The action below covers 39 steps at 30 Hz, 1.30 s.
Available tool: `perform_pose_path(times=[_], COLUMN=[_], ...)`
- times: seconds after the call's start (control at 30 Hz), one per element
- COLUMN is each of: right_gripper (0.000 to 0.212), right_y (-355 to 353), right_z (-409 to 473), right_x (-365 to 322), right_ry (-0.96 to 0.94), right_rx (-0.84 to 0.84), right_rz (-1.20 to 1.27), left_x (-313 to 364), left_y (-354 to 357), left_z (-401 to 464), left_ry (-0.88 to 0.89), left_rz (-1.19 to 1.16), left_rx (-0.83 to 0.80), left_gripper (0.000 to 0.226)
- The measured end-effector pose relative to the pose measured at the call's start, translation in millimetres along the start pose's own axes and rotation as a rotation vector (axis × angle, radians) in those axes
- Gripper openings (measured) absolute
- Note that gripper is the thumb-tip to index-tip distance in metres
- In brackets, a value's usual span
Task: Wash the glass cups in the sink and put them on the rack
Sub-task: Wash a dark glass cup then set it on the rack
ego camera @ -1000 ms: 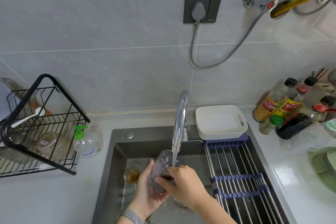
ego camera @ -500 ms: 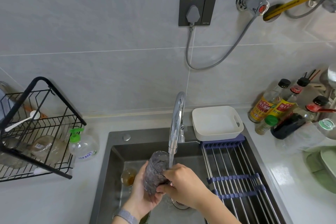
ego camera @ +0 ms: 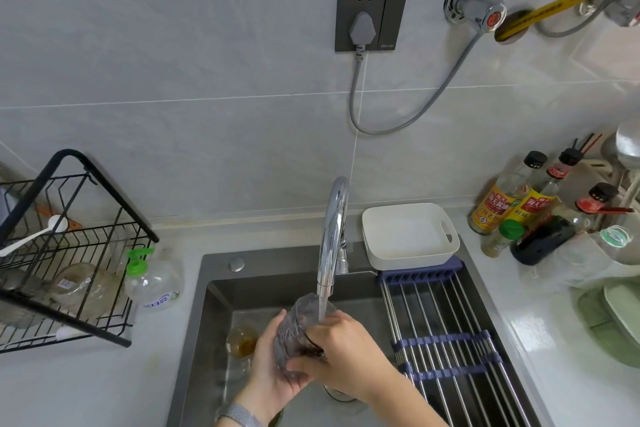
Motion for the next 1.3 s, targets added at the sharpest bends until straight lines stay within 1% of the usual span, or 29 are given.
perform_pose_path(times=[0.07, 0.13, 0.3, 0.4, 0.5, 0.53, 0.63, 0.77, 0.87, 0.93, 1.0, 1.13, 1.23, 1.3], right_gripper=[0.037, 0.033, 0.036, 0.037, 0.025, 0.024, 0.028, 0.033, 0.027, 0.029, 0.030, 0.044, 0.048, 0.051], right_y=[-3.0, -7.1, -9.6, -4.3, -1.6, -1.3, -0.4, 1.6, 0.6, -1.5, -3.3, -4.3, 1.0, 2.3], right_z=[-3.0, -7.3, -9.6, -4.6, -0.6, -0.1, -0.1, 0.2, 0.6, 1.1, 0.8, -0.5, -1.7, -1.1], right_x=[7.1, 11.4, 14.0, 9.9, 5.9, 4.7, 2.5, 4.9, 9.1, 13.4, 15.8, 7.9, 2.4, -0.3], right_ry=[0.004, 0.009, 0.002, -0.012, -0.049, -0.057, -0.060, -0.044, -0.051, -0.047, -0.029, 0.074, 0.192, 0.218], right_rx=[0.006, 0.046, 0.109, 0.068, 0.056, 0.056, 0.059, 0.061, 0.062, 0.027, 0.008, 0.009, 0.044, 0.043], right_rz=[0.013, 0.012, 0.021, 0.016, 0.020, 0.025, 0.027, 0.013, 0.003, -0.012, -0.005, 0.020, 0.090, 0.097], left_x=[0.1, 0.0, 0.7, 0.3, 0.6, 0.4, 1.2, 2.6, 2.6, 2.3, 1.9, 0.1, -0.3, 0.6], left_y=[0.3, -3.2, -8.1, -6.1, -2.3, -2.1, -2.9, -4.6, -4.5, -2.8, -0.9, 0.0, -1.6, -2.1], left_z=[-1.3, 0.0, 2.6, 2.3, -0.7, -0.6, -0.9, 2.5, 4.3, 3.1, 0.6, 0.8, 4.1, 6.1], left_ry=[-0.014, -0.019, -0.006, -0.019, -0.022, -0.026, -0.037, -0.050, -0.058, -0.060, -0.058, -0.042, 0.014, 0.019], left_rz=[-0.014, -0.035, -0.068, -0.076, -0.086, -0.093, -0.113, -0.096, -0.115, -0.136, -0.158, -0.189, -0.128, -0.120], left_rx=[-0.004, 0.005, 0.004, -0.010, -0.001, 0.011, 0.017, -0.001, -0.008, -0.042, -0.078, -0.102, -0.094, -0.103], left_gripper=[0.052, 0.052, 0.053, 0.052, 0.048, 0.047, 0.047, 0.053, 0.057, 0.056, 0.055, 0.054, 0.053, 0.053])
Point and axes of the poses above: each hand's wrist, its own z-axis towards the middle knuckle, its own y-axis out of the palm, x = y × z, the point moved 2 cm from there along z, towards the middle knuckle, and after that the axes turned 2 degrees about -z, right-handed, at the moved point
